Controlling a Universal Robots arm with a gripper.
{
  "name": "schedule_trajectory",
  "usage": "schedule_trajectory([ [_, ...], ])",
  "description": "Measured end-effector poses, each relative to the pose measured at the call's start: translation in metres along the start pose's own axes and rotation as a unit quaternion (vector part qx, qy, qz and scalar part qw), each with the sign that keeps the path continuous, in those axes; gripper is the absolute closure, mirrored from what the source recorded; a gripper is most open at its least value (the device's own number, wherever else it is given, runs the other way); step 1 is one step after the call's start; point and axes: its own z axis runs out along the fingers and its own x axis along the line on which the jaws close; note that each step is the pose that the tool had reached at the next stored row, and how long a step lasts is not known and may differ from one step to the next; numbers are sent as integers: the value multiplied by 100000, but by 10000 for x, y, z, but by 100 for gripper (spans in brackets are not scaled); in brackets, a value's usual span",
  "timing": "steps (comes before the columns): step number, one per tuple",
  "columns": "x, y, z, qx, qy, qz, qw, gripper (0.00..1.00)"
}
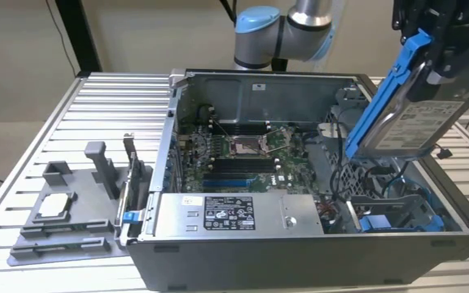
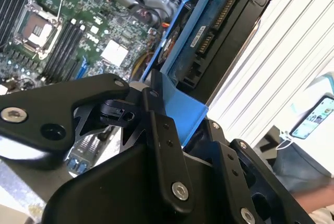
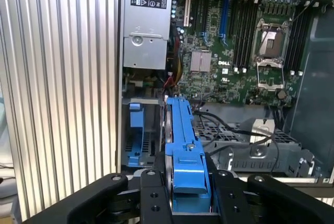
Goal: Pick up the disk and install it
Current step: 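Pick up the disk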
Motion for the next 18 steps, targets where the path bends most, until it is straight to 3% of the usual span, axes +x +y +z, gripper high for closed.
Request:
schedule_trajectory([
  [10,210,-233,20,9,-269,41,100000,100],
  [18,348,-283,20,172,-438,64,99999,100],
])
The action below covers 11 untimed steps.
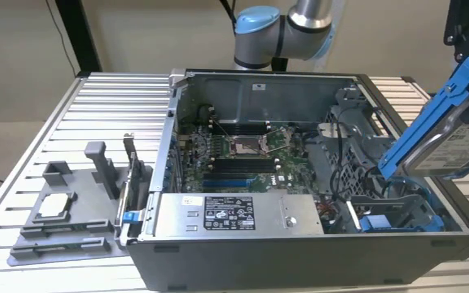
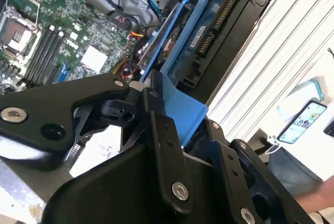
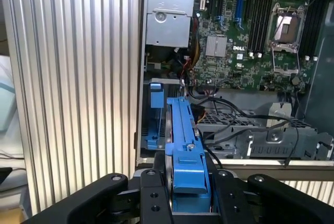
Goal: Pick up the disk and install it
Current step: 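Pick up the disk, then insert the disk into the insertion slot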
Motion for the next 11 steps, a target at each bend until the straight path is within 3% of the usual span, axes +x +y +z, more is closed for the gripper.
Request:
schedule_trajectory([
  [11,1,0,3,135,5,-20,100000,100],
])
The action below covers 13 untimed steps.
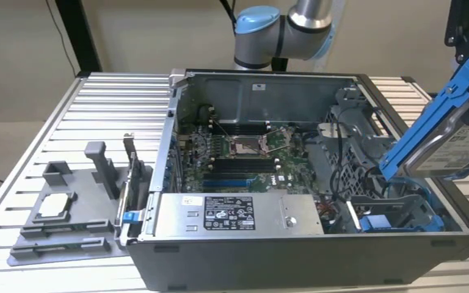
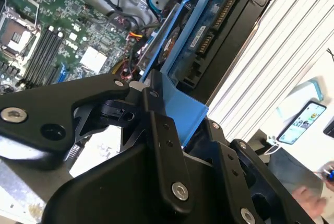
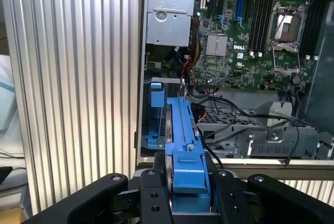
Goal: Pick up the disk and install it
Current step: 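Insert the disk into the insertion slot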
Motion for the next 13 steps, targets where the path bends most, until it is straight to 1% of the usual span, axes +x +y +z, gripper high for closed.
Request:
schedule_trajectory([
  [9,0,1,6,19,-33,6,100000,100],
  [13,4,10,63,427,-2,73,99999,100],
])
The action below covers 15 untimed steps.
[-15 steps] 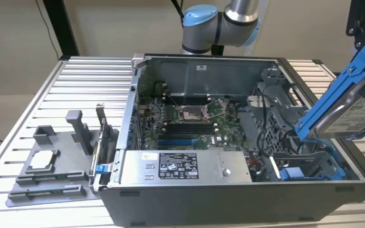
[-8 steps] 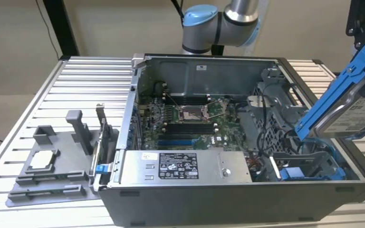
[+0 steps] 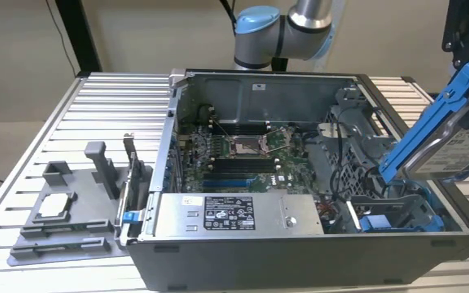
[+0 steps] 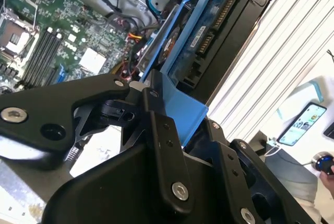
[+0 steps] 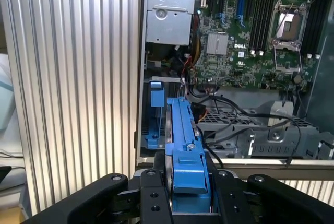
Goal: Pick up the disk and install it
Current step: 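Insert the disk into the insertion slot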
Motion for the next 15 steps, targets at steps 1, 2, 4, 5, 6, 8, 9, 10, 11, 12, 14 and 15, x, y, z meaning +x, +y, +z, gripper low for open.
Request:
schedule_trajectory([
  [1,1,3,13,109,28,133,100000,100],
  [2,2,5,26,247,63,314,99999,100],
  [4,4,11,51,484,165,832,99995,100],
  [5,5,14,65,582,235,1197,99991,100],
  [6,7,17,82,654,290,1515,99986,100],
  [8,10,28,117,695,355,1895,99979,100],
  [9,11,31,135,700,355,1913,99979,100],
  [10,10,34,152,701,357,1921,99978,100],
  [11,10,38,171,701,371,1933,99978,100],
  [12,11,43,189,706,364,1948,99978,100],
  [14,9,47,215,744,365,1947,99978,100],
  [15,8,48,221,758,360,1945,99978,100],
])
